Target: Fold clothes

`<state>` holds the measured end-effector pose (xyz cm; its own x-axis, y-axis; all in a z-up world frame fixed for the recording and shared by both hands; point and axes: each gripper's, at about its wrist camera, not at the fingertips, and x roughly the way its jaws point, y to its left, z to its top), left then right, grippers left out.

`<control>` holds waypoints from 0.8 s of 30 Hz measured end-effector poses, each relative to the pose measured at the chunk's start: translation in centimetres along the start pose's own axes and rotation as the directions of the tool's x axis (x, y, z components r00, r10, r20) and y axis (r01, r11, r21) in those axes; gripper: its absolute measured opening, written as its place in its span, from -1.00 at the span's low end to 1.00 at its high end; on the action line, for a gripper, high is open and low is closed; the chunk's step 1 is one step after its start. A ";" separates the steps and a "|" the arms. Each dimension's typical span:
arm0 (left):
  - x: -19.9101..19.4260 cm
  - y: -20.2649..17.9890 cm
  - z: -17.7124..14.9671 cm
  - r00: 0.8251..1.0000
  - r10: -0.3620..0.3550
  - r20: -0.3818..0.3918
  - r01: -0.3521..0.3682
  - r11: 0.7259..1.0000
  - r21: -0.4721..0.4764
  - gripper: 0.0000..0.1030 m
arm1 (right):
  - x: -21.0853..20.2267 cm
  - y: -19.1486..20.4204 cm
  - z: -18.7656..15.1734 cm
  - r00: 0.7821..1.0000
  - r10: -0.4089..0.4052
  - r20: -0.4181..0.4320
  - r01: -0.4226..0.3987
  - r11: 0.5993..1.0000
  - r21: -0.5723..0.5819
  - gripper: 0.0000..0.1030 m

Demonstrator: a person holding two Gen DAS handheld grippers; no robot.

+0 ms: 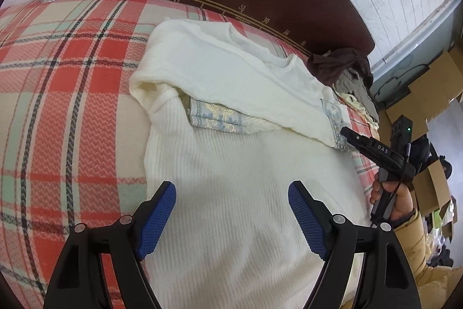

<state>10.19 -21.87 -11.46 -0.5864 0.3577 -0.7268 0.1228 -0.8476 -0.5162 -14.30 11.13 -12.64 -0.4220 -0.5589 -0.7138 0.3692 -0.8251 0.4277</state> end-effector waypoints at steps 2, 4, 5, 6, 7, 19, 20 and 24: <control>-1.0 0.4 -0.7 1.000 0.016 0.020 -0.016 1.000 -0.009 0.59 | -0.6 -0.2 -0.2 1.000 0.005 0.008 -0.005 1.000 0.009 -0.29; -1.9 1.1 -1.5 0.999 0.039 0.036 -0.038 0.999 -0.028 0.59 | -1.7 -0.2 -0.7 1.000 0.026 0.015 -0.027 1.000 0.008 -0.15; -2.4 1.4 -1.9 0.998 0.051 0.044 -0.049 0.998 -0.039 0.59 | -2.3 0.0 -1.0 0.999 0.043 0.018 -0.043 0.999 0.006 0.11; -2.7 1.7 -2.4 0.997 0.053 0.047 -0.051 0.998 -0.047 0.59 | -3.0 0.2 -1.5 0.997 0.069 0.020 -0.069 0.998 0.004 0.35; -2.9 2.0 -2.9 0.998 0.053 0.045 -0.051 0.997 -0.056 0.59 | -3.7 0.5 -2.1 0.995 0.100 0.020 -0.100 0.995 -0.002 0.42; -5.0 1.2 -9.9 1.000 -0.023 -0.014 0.022 0.999 -0.046 0.79 | -11.4 2.0 -12.3 0.967 0.248 -0.059 -0.252 0.965 -0.077 0.57; -5.0 0.8 -10.4 0.999 -0.043 -0.018 0.042 0.998 -0.041 0.85 | -12.0 1.9 -13.1 0.967 0.248 -0.064 -0.253 0.964 -0.079 0.57; -4.8 -0.4 -12.0 0.992 -0.120 -0.025 0.119 0.992 -0.041 0.99 | -13.4 0.9 -14.8 0.969 0.238 -0.070 -0.243 0.967 -0.071 0.57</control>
